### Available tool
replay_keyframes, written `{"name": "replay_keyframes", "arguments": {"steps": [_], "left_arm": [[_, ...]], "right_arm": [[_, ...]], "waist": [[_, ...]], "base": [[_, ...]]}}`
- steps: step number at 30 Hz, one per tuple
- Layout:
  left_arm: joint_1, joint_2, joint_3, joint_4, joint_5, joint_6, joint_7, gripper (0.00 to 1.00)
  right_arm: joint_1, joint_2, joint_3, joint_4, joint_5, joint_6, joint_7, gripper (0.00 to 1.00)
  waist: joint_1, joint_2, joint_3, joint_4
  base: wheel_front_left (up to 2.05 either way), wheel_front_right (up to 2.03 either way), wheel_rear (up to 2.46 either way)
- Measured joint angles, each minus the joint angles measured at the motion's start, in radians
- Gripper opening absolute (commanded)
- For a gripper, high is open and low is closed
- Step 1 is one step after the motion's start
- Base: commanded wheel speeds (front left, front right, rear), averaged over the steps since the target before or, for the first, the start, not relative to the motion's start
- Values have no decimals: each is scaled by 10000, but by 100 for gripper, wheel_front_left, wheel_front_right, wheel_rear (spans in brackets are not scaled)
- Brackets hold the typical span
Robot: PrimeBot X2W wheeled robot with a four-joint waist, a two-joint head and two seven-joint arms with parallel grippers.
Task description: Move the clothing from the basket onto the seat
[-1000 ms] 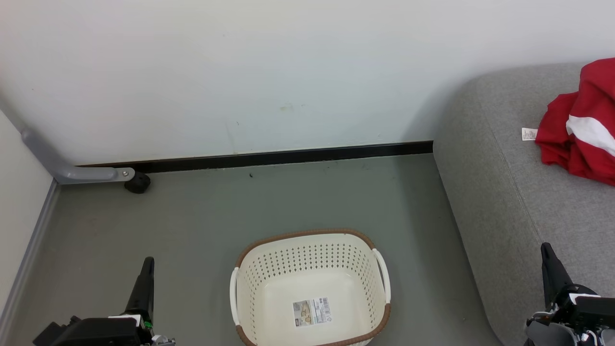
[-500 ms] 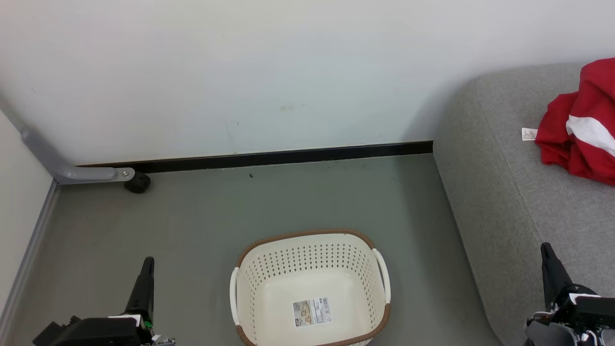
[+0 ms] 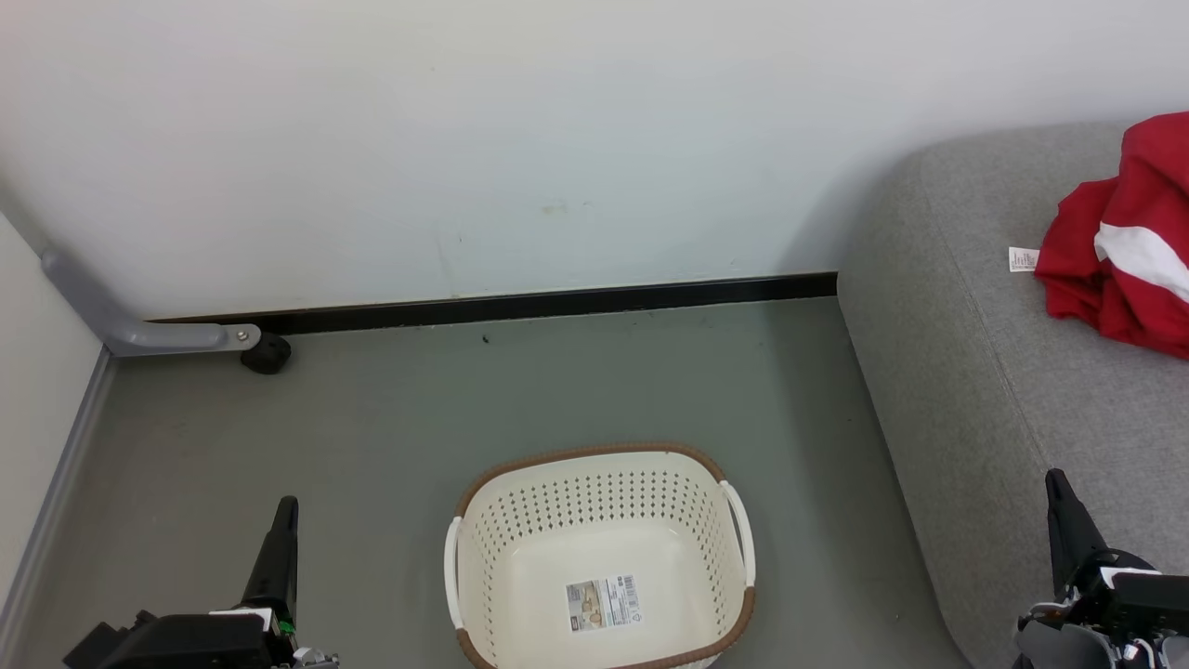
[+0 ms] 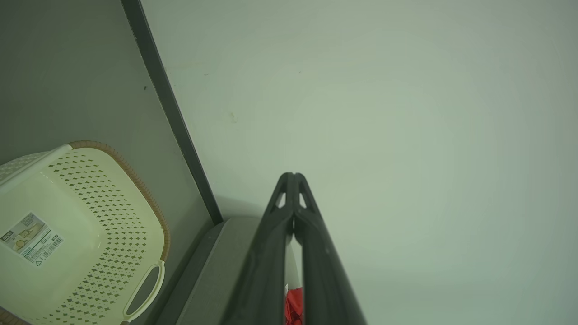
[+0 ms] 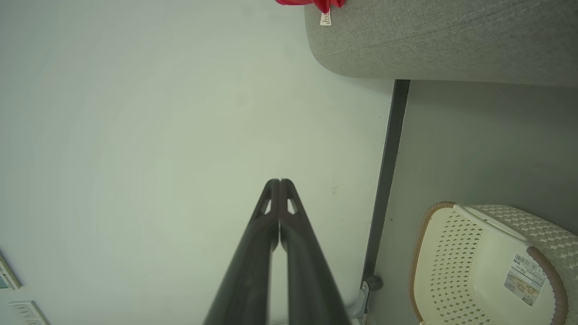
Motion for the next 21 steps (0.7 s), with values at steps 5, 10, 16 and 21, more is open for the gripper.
{"name": "replay_keyframes", "arguments": {"steps": [5,10,16,21], "left_arm": [[0,0,0,-2,-2,0,0,0],[0,0,0,-2,-2,0,0,0],[0,0,0,-4,-2,0,0,0],[0,-2,0,-6,-2,0,0,0]], "right_arm": [[0,0,0,-2,0,0,0,0],[0,0,0,-2,0,0,0,0],[0,0,0,-2,0,0,0,0],[0,0,0,-4,0,0,0,0]], "waist": [[-1,0,0,0],[0,0,0,0],[0,0,0,0],[0,1,0,0]], "base": [[0,0,0],[0,0,0],[0,0,0],[0,0,0]]}}
